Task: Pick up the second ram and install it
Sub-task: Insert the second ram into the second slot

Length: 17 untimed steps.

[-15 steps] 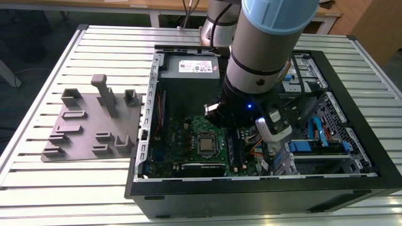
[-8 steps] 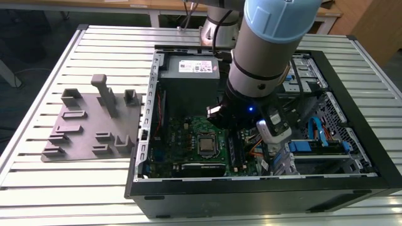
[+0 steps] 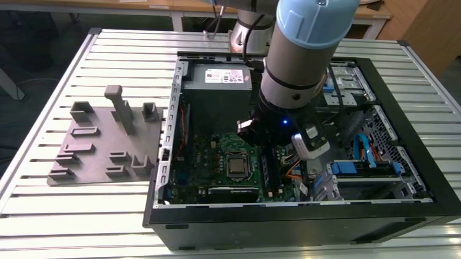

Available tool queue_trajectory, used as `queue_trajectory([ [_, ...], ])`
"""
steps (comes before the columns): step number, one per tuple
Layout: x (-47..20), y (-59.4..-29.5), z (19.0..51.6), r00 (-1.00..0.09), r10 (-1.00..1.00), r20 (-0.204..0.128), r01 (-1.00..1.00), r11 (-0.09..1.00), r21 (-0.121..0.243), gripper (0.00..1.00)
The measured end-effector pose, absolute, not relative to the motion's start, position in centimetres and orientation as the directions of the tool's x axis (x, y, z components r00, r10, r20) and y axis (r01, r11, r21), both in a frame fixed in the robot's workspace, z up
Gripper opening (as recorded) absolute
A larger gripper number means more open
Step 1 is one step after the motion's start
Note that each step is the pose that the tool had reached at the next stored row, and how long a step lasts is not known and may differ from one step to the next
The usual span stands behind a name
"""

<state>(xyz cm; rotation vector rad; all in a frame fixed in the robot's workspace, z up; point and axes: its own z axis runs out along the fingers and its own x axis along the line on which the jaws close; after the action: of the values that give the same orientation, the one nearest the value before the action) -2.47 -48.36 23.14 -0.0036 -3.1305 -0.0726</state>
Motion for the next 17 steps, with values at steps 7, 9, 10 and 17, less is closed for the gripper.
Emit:
queue_trajectory([
  [7,-2.25,-48.11,22.55,-1.0,0.002,0.01,0.002,0.999,0.036,0.14],
  [9,-2.1,-48.11,22.51,-1.0,0.002,0.01,0.003,0.999,0.036,0.14],
  [10,-1.98,-48.11,22.5,-1.0,0.002,0.01,0.003,0.999,0.036,0.14],
  [17,-1.68,-48.11,22.24,-1.0,0.002,0.01,0.003,0.999,0.033,0.14],
])
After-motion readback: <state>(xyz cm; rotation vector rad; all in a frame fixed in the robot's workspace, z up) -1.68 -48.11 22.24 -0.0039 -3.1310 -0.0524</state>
